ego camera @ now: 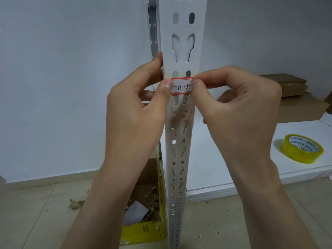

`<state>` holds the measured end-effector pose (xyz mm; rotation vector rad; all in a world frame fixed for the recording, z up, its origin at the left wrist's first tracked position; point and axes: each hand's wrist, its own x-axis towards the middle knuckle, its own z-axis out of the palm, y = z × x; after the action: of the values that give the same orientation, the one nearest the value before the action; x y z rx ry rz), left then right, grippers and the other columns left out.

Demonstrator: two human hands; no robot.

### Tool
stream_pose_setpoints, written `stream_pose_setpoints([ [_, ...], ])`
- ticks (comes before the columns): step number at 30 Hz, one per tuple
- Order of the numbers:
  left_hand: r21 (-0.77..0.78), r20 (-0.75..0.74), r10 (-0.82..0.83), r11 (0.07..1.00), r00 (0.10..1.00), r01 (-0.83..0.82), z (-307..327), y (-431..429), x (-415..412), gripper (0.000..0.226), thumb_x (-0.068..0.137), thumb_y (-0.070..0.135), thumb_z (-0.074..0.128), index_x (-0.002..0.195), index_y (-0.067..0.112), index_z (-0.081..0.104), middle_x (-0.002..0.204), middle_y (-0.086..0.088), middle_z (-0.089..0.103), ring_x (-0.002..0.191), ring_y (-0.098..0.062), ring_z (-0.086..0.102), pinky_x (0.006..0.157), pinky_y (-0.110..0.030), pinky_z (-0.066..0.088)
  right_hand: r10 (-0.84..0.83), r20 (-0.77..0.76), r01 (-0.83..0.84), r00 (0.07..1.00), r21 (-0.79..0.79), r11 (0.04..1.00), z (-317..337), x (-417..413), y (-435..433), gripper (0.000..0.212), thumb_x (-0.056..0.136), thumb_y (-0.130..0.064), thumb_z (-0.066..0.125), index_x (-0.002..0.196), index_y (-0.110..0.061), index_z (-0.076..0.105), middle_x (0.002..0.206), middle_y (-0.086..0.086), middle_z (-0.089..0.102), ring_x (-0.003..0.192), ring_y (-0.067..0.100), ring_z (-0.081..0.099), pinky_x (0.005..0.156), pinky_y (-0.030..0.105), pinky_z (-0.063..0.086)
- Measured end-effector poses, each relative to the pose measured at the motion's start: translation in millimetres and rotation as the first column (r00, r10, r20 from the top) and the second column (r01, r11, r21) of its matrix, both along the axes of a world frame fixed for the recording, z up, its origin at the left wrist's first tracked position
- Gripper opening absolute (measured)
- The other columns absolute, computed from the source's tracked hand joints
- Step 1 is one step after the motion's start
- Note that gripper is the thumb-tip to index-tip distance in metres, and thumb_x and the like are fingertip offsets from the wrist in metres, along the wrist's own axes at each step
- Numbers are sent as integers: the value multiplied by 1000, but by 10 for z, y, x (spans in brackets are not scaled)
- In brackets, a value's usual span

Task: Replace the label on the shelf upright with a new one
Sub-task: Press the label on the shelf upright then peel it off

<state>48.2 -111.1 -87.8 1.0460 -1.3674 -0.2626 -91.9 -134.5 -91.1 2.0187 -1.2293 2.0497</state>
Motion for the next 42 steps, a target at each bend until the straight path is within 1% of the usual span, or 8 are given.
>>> stream_pose_setpoints([
  [6,1,-9,-4,1000,1000,4,3,3,-7,43,103,18,61,145,25,59,130,14,72,116,-6,71,90,-32,64,0,-7,0,1000,20,1000,25,3,22,5,90,-27,73,89,-27,78,80,-21,70,57,-7,63,58,9,48],
  [9,-4,-3,-2,1000,1000,2,4,1,-7,43,103,18,61,145,25,59,129,16,72,115,-4,71,89,-30,64,80,67,-88,995,139,986,69,-20,57,13,88,-26,76,81,-36,73,75,-22,71,48,20,66,50,32,56],
  [11,-2,-7,-5,1000,1000,5,5,2,-7,42,103,17,61,145,25,60,128,15,72,115,-5,71,89,-30,64,93,84,-104,992,134,985,71,-30,66,13,88,-25,76,82,-36,72,76,-21,72,46,24,65,50,38,57],
  [19,0,0,-3,1000,1000,3,0,2,-1,43,104,18,61,146,25,59,132,13,71,119,-9,70,91,-35,64,36,27,-37,999,54,998,40,-6,50,6,91,-31,75,89,-36,72,83,-25,70,48,17,65,50,29,56],
  [24,-6,0,-1,1000,1000,1,1,3,-6,42,104,18,61,145,25,60,129,15,72,117,-6,70,91,-33,64,5,-1,-5,1000,18,1000,25,20,20,3,91,-27,74,90,-27,77,80,-25,66,59,-4,65,61,23,59],
  [31,-11,-14,-10,1000,1000,10,5,-1,-6,42,103,15,61,144,23,61,128,13,73,115,-7,71,89,-33,64,121,110,-137,987,153,979,80,-33,67,16,88,-23,76,80,-36,72,75,-20,72,44,27,63,49,42,58],
  [37,-2,-10,-4,1000,1000,4,8,9,-14,42,103,17,61,144,24,60,130,12,72,116,-10,71,90,-35,64,53,39,-56,998,70,996,47,1,60,9,92,-29,74,91,-37,72,83,-25,70,47,19,64,49,35,56],
  [42,2,3,7,1000,1000,-7,-1,12,-23,42,104,19,61,145,25,60,130,14,72,116,-9,71,91,-34,64,51,8,-52,999,61,997,62,13,53,10,92,-28,74,89,-37,71,82,-31,66,59,2,67,60,19,59],
])
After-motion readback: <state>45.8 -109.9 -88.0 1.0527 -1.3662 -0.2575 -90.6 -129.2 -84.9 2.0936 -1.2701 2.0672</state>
